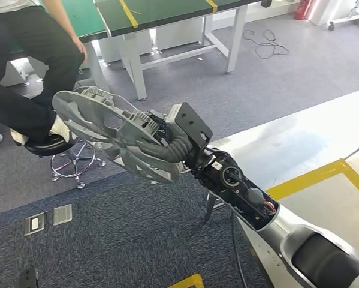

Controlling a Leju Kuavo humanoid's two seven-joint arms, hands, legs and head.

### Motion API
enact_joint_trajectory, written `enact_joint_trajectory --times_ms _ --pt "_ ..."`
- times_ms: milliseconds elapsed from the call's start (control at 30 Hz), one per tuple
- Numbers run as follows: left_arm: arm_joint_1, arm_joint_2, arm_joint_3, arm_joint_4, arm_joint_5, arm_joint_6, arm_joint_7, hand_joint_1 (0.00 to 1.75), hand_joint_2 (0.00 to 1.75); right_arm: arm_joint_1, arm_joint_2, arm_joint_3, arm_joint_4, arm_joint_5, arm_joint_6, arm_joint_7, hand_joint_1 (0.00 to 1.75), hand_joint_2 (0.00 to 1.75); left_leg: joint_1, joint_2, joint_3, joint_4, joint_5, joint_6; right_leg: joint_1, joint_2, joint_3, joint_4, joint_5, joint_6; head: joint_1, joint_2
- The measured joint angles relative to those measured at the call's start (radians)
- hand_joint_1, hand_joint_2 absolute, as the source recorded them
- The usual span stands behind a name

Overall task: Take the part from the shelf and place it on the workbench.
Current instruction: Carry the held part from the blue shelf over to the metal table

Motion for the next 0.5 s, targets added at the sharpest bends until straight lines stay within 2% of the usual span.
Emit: enact_joint_trajectory --times_ms 33,67,100,167,200,267,300,333,400,433,467,500 --pt "-0.001 0.0 -0.001 0.0 0.0 0.0 0.0 0.0 1.75 -0.002 0.0 0.0 0.0 0.0 -0.002 -0.001 1.75 1.75 0.003 -0.022 0.027 -0.061 0.022 0.002 0.001 0.011 -0.003 0.003 0.0 0.004 0.0 0.0" --pt "-0.002 0.0 -0.002 0.0 0.001 0.001 0.001 0.0 1.75 -0.004 0.0 0.0 0.0 0.0 -0.004 -0.002 1.75 1.75 0.005 -0.04 0.043 -0.099 0.031 0.003 0.0 0.021 -0.007 0.004 0.001 0.008 0.0 0.0" --pt "-0.002 0.0 -0.002 0.0 0.002 0.002 0.002 0.0 1.75 -0.005 0.0 0.0 0.0 0.0 -0.007 -0.002 1.75 1.75 0.005 -0.05 0.048 -0.112 0.03 0.005 -0.002 0.029 -0.011 0.005 0.002 0.014 0.001 0.0" --pt "-0.002 -0.001 -0.002 0.0 0.003 0.004 0.004 0.0 1.75 -0.006 0.0 0.0 0.0 0.0 -0.012 -0.003 1.75 1.75 0.002 -0.035 0.051 -0.115 0.031 0.011 -0.007 0.048 -0.017 0.004 0.005 0.027 0.002 0.0" --pt "-0.003 -0.002 -0.002 0.0 0.004 0.005 0.004 0.0 1.75 -0.006 0.0 0.0 0.0 0.0 -0.015 -0.003 1.75 1.75 0.001 -0.024 0.053 -0.118 0.032 0.017 -0.007 0.043 -0.022 0.008 0.001 0.033 0.002 0.0" --pt "-0.006 -0.004 -0.003 0.0 0.005 0.007 0.004 0.0 1.75 -0.007 0.0 -0.001 0.0 0.0 -0.018 -0.004 1.75 1.75 0.002 -0.001 0.06 -0.125 0.034 0.029 -0.005 0.0 -0.046 0.059 -0.032 0.042 0.01 0.0" --pt "-0.005 -0.003 -0.003 0.0 0.006 0.007 0.004 0.0 1.75 -0.007 0.0 -0.001 0.0 -0.001 -0.019 -0.005 1.75 1.75 0.0 0.01 0.062 -0.126 0.033 0.033 -0.005 -0.032 -0.074 0.122 -0.064 0.045 0.015 0.0" --pt "-0.004 -0.003 -0.003 0.0 0.007 0.007 0.004 0.0 1.75 -0.008 0.0 0.0 0.0 -0.001 -0.02 -0.006 1.75 1.75 -0.002 0.022 0.063 -0.126 0.031 0.036 -0.006 -0.053 -0.107 0.197 -0.098 0.048 0.019 0.0" --pt "-0.002 -0.002 -0.003 0.0 0.009 0.008 0.004 0.0 1.75 -0.007 0.0 0.001 0.001 -0.001 -0.022 -0.008 1.75 1.75 -0.005 0.047 0.064 -0.126 0.029 0.039 -0.009 -0.069 -0.157 0.309 -0.136 0.051 0.02 0.0" --pt "-0.001 -0.002 -0.003 0.0 0.009 0.008 0.004 0.0 1.75 -0.005 0.0 0.002 0.001 -0.001 -0.023 -0.009 1.75 1.75 -0.005 0.058 0.065 -0.125 0.027 0.038 -0.009 -0.072 -0.157 0.311 -0.129 0.052 0.021 0.0" --pt "-0.001 -0.003 -0.003 0.0 0.01 0.008 0.004 0.0 1.75 -0.004 0.0 0.002 0.001 -0.001 -0.025 -0.009 1.75 1.75 -0.005 0.068 0.068 -0.125 0.025 0.037 -0.009 -0.076 -0.135 0.269 -0.102 0.051 0.022 0.0" --pt "-0.001 -0.003 -0.003 0.0 0.01 0.008 0.004 0.0 1.75 -0.004 0.0 0.003 0.002 -0.001 -0.026 -0.009 1.75 1.75 -0.005 0.078 0.071 -0.125 0.022 0.034 -0.009 -0.086 -0.098 0.198 -0.066 0.049 0.024 0.0"
